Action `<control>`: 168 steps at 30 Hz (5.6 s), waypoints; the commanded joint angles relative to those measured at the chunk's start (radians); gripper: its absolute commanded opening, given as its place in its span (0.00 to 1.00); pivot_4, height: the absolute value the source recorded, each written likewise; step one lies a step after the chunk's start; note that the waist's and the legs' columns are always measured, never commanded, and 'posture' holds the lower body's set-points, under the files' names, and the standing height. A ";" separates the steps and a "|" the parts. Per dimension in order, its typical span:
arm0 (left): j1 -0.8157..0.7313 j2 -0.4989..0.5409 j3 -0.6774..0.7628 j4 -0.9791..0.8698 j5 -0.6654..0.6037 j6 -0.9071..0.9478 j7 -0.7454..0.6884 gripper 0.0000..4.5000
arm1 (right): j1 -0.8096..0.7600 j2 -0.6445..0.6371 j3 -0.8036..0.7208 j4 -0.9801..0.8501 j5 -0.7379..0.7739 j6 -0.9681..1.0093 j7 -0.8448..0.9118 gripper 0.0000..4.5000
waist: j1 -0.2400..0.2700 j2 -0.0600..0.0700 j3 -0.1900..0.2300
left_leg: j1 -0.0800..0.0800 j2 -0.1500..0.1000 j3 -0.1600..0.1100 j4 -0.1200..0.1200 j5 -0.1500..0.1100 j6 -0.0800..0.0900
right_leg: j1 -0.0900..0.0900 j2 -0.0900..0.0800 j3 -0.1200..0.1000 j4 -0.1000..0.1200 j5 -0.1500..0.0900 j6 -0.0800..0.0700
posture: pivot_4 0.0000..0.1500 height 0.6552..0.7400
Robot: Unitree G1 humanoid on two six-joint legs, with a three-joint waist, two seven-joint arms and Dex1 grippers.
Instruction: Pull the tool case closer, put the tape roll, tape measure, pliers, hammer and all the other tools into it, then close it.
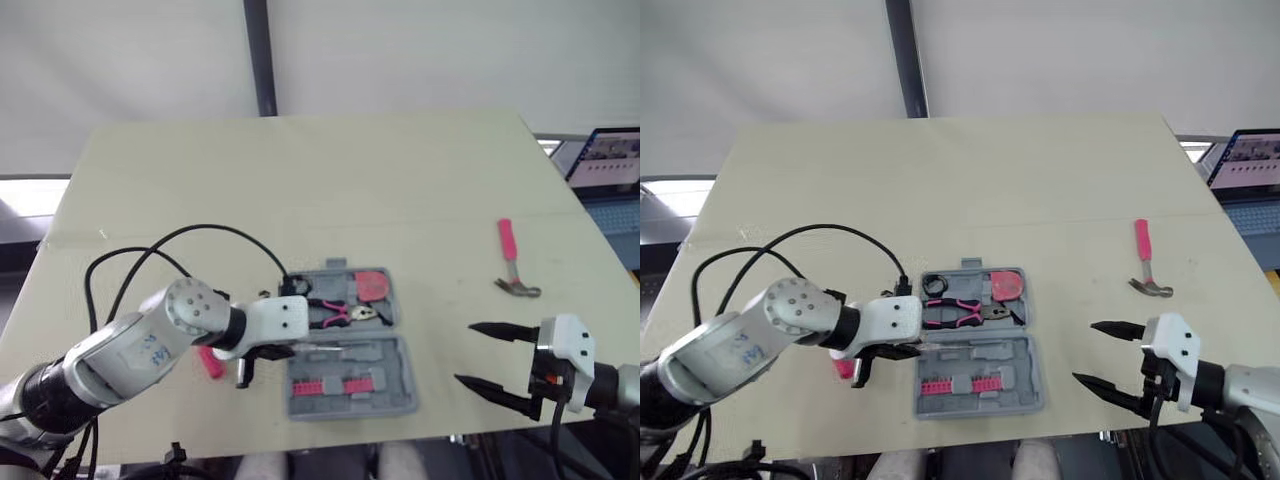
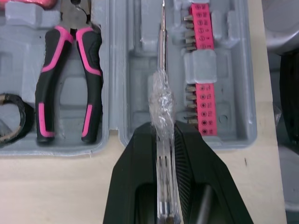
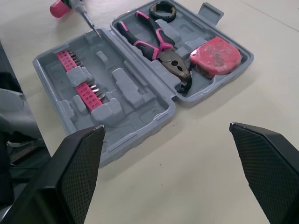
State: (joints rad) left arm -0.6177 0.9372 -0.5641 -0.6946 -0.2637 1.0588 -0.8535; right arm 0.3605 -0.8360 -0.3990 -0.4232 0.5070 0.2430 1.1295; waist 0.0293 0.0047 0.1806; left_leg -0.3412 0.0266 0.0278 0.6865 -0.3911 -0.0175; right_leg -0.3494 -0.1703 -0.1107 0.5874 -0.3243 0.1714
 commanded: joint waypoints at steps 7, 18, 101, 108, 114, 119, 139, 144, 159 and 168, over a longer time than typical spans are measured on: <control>-0.143 -0.125 -0.102 0.034 0.042 0.142 0.045 0.00 | 0.010 0.003 -0.022 -0.011 0.001 -0.017 -0.006 1.00 | 0.003 0.000 0.000 | -0.004 0.000 0.000 0.004 0.000 0.000 | -0.003 0.000 0.000 0.002 0.000 0.000 | 1.00 1.00; -0.191 -0.241 -0.148 0.066 0.038 0.277 0.139 0.00 | 0.015 -0.003 -0.040 -0.003 -0.001 -0.014 -0.004 1.00 | 0.015 0.000 0.000 | -0.012 0.000 -0.002 0.011 0.000 0.000 | -0.010 0.000 -0.001 0.006 0.000 0.000 | 1.00 1.00; 0.227 -0.308 0.142 0.226 0.038 -0.458 0.144 0.01 | 0.108 0.000 -0.095 -0.034 -0.003 -0.012 0.011 1.00 | 0.023 0.001 -0.001 | -0.012 0.000 -0.002 0.013 0.000 0.001 | -0.009 0.000 0.000 0.008 0.000 0.000 | 1.00 1.00; 0.322 -0.332 0.092 0.360 0.221 -0.668 0.198 0.01 | 0.094 -0.007 -0.098 -0.026 -0.004 -0.008 0.016 1.00 | 0.025 0.001 -0.001 | -0.012 0.000 -0.002 0.013 0.000 0.001 | -0.009 0.000 -0.001 0.008 0.000 0.000 | 1.00 1.00; 0.328 -0.393 0.082 0.401 0.250 -0.706 0.168 0.01 | 0.089 -0.014 -0.103 -0.021 -0.007 -0.006 0.019 1.00 | 0.024 0.001 -0.001 | -0.012 0.000 -0.002 0.013 0.000 0.001 | -0.009 0.000 -0.001 0.008 0.001 0.000 | 1.00 1.00; 0.324 -0.407 0.080 0.417 0.278 -0.703 0.150 0.01 | 0.094 -0.015 -0.109 -0.021 -0.007 -0.006 0.018 1.00 | 0.024 0.001 -0.001 | -0.011 0.000 -0.002 0.013 0.000 0.001 | -0.009 0.000 -0.001 0.008 0.001 0.000 | 1.00 1.00; 0.325 -0.433 0.040 0.472 0.377 -0.651 0.103 0.01 | 0.099 -0.021 -0.118 -0.027 -0.002 0.001 0.019 1.00 | 0.025 0.002 -0.006 | -0.011 0.000 -0.002 0.013 0.000 0.001 | -0.008 0.000 -0.001 0.008 0.001 0.000 | 1.00 1.00; 0.334 -0.434 0.013 0.471 0.396 -0.617 0.088 0.01 | 0.103 -0.019 -0.119 -0.028 -0.002 -0.001 0.017 1.00 | 0.024 0.002 -0.010 | -0.011 0.000 -0.002 0.013 0.000 0.001 | -0.008 0.000 -0.001 0.008 0.001 0.000 | 1.00 1.00; 0.325 -0.438 -0.040 0.528 0.455 -0.582 0.064 0.01 | 0.107 -0.019 -0.128 -0.032 0.000 0.000 0.015 1.00 | 0.026 0.008 -0.022 | -0.009 0.000 -0.002 0.013 0.000 0.001 | -0.006 0.000 -0.001 0.007 0.000 0.000 | 1.00 1.00; 0.357 -0.484 0.100 0.463 0.337 -0.592 0.083 0.01 | 0.086 -0.019 -0.110 -0.030 -0.005 0.007 0.002 1.00 | 0.025 0.009 -0.024 | -0.009 0.000 -0.002 0.013 0.000 0.001 | -0.006 0.000 -0.001 0.007 0.001 0.000 | 1.00 1.00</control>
State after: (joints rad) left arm -0.2974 0.4597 -0.4977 -0.2228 0.1252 0.4373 -0.7606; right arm 0.4496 -0.8498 -0.4895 -0.4316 0.4936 0.2449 1.1400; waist 0.0540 0.0136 0.1566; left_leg -0.3504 0.0267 0.0258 0.6992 -0.3916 -0.0164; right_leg -0.3552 -0.1703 -0.1118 0.5945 -0.3238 0.1717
